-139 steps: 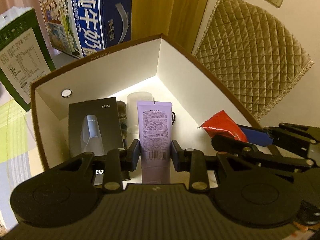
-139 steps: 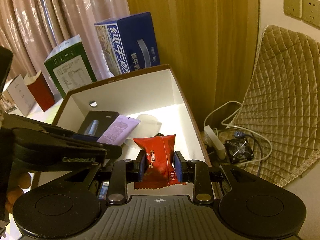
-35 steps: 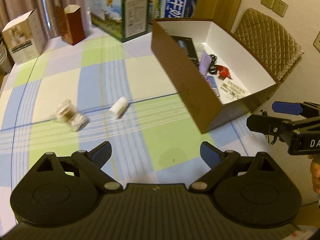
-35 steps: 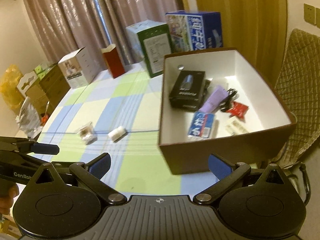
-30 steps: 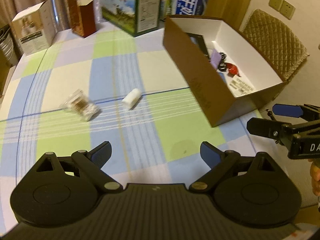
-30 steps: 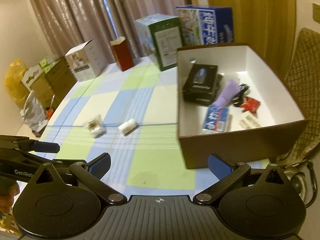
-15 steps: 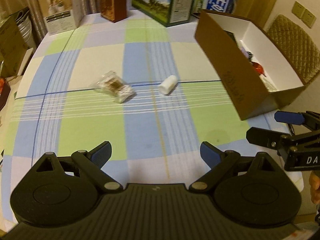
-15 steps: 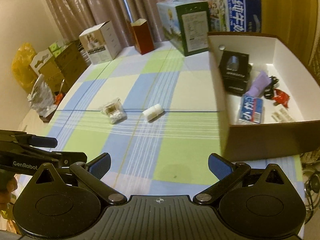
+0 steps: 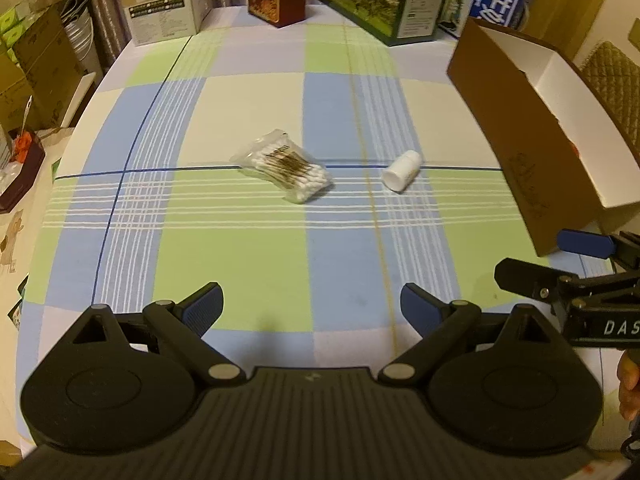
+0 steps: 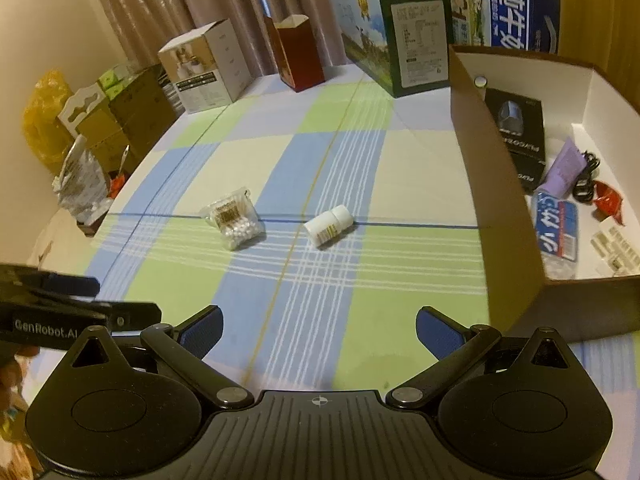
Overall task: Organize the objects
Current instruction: 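Withdraw both grippers from the brown box back over the table, then grasp the cotton swab bag with the left gripper while the right gripper grasps the white pill bottle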
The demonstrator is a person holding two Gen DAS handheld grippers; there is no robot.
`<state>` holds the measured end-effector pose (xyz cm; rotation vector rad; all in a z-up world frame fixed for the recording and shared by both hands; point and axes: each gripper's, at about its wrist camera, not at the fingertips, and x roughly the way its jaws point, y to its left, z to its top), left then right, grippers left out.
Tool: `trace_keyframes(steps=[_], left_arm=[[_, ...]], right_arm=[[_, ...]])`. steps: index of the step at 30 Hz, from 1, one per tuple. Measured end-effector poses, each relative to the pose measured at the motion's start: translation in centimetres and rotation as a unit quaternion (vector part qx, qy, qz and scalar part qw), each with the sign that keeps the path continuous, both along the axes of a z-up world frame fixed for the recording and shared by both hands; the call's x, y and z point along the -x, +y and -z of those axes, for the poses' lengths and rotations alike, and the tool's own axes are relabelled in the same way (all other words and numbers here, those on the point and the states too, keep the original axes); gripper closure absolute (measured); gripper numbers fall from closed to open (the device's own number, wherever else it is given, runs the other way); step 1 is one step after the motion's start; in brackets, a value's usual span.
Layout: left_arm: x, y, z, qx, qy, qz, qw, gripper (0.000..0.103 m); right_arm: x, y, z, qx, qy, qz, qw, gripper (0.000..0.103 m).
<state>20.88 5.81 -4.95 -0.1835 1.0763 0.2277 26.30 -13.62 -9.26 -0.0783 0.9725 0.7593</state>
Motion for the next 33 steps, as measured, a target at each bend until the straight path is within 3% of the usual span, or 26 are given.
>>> trace_keyframes(steps=[4,8,12,18,28,33], left_arm=[[-0.9,1.2,0.6,0.006,0.006,-0.021,0.9997,0.009],[-1.9,2.4,1.3,0.011,0.008,-0.045,0.9989,0.009],[-3.1,3.3,2.2,0.009,0.009,-0.059,0.9982,0.01],[-5.1,4.3,3.1,0.009,0.009,-0.064,0.9979,0.01],[-8.0,5.3,4.6,0.017,0.011,-0.065,0.9977,0.01],[-9.3,5.6,5.2,0.027,0.012,-0.067,0.9973,0.011]], right_arm=[[-1.3,1.4,0.6,-0.004,0.004,0.009,1.0,0.007],[-2.9,2.7,1.6,-0.008,0.013,0.02,1.0,0.02],[-4.4,4.0,2.8,-0.019,0.037,0.033,0.999,0.042],[-6.5,5.8,4.6,-0.027,0.061,0.058,0.996,0.056],[-9.6,7.4,6.6,-0.024,0.083,0.109,0.99,0.064],[-10.3,8.0,7.2,-0.022,0.084,0.105,0.991,0.068]])
